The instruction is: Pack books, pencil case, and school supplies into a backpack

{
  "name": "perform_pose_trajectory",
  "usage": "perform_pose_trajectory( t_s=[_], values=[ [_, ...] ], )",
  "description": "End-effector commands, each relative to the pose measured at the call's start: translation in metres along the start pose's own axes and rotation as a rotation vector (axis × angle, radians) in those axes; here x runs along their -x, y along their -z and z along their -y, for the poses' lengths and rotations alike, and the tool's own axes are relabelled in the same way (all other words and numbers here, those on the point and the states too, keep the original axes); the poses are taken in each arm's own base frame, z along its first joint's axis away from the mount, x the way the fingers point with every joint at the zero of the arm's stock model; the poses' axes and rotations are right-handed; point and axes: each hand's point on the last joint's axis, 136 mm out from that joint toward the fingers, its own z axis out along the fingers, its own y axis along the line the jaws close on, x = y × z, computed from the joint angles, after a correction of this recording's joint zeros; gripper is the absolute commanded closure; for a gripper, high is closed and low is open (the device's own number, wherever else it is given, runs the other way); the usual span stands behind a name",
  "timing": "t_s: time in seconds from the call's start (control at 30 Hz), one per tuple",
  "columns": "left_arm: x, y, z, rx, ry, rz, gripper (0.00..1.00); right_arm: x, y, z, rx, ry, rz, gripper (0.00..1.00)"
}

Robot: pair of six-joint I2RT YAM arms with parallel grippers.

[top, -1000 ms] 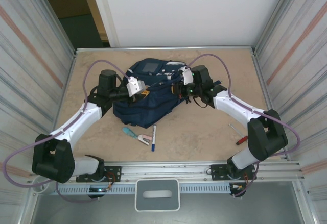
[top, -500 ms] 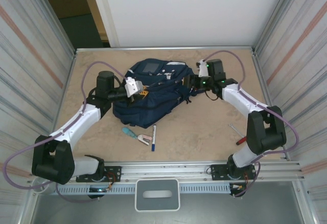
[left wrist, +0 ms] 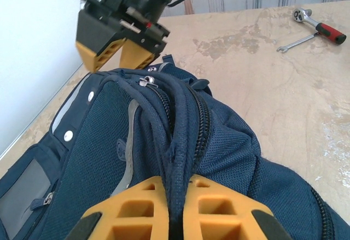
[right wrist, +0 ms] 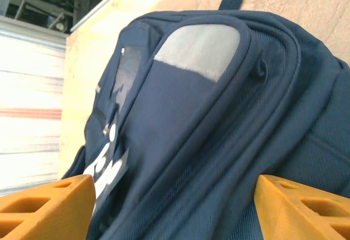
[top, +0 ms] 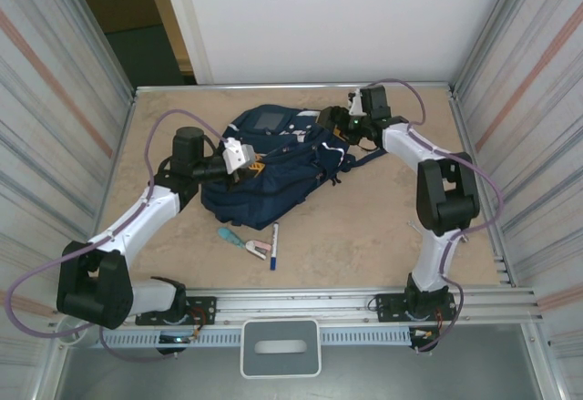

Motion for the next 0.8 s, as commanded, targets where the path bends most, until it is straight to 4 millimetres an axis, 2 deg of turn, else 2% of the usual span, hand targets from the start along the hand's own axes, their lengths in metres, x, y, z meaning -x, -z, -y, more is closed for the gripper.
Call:
perform_pose_trajectory(
  t_s=[0.0, 0.03, 0.1, 0.13, 0.2, 0.27, 0.37, 0.57, 0.77],
  values=[
    [0.049, 0.006, -0.005, -0.015, -0.105, 0.137, 1.0, -0.003, -0.023, 0.014, -0.046, -0.065, -0.041, 0.33],
    [0.048, 0.004, -0.005, -0.014, -0.103, 0.132, 1.0, -0.005, -0.028, 0.013, -0.037, -0.065, -0.05, 0.39],
    [0.045, -0.001, -0.008, -0.008, -0.092, 0.113, 1.0, -0.005, -0.031, 0.015, -0.039, -0.055, -0.053, 0.63],
    [0.044, -0.002, -0.009, -0.003, -0.088, 0.104, 1.0, -0.004, -0.029, 0.017, -0.054, -0.048, -0.047, 0.7],
    [0.043, -0.008, -0.015, 0.024, -0.072, 0.072, 0.98, -0.001, -0.018, 0.02, -0.089, -0.031, -0.017, 0.88],
    [0.042, -0.012, -0.021, 0.056, -0.048, 0.035, 0.96, 0.001, -0.003, 0.023, -0.116, -0.024, 0.019, 0.99],
    [0.037, -0.013, -0.03, 0.108, 0.01, -0.004, 0.92, 0.001, 0.023, 0.028, -0.149, -0.009, 0.085, 1.0],
    [0.024, -0.009, -0.065, 0.3, 0.138, -0.085, 0.86, -0.008, 0.071, 0.036, -0.162, -0.032, 0.195, 1.0],
    [-0.004, -0.011, -0.087, 0.396, 0.313, -0.2, 0.79, -0.031, 0.099, 0.043, -0.182, -0.043, 0.259, 1.0]
  ],
)
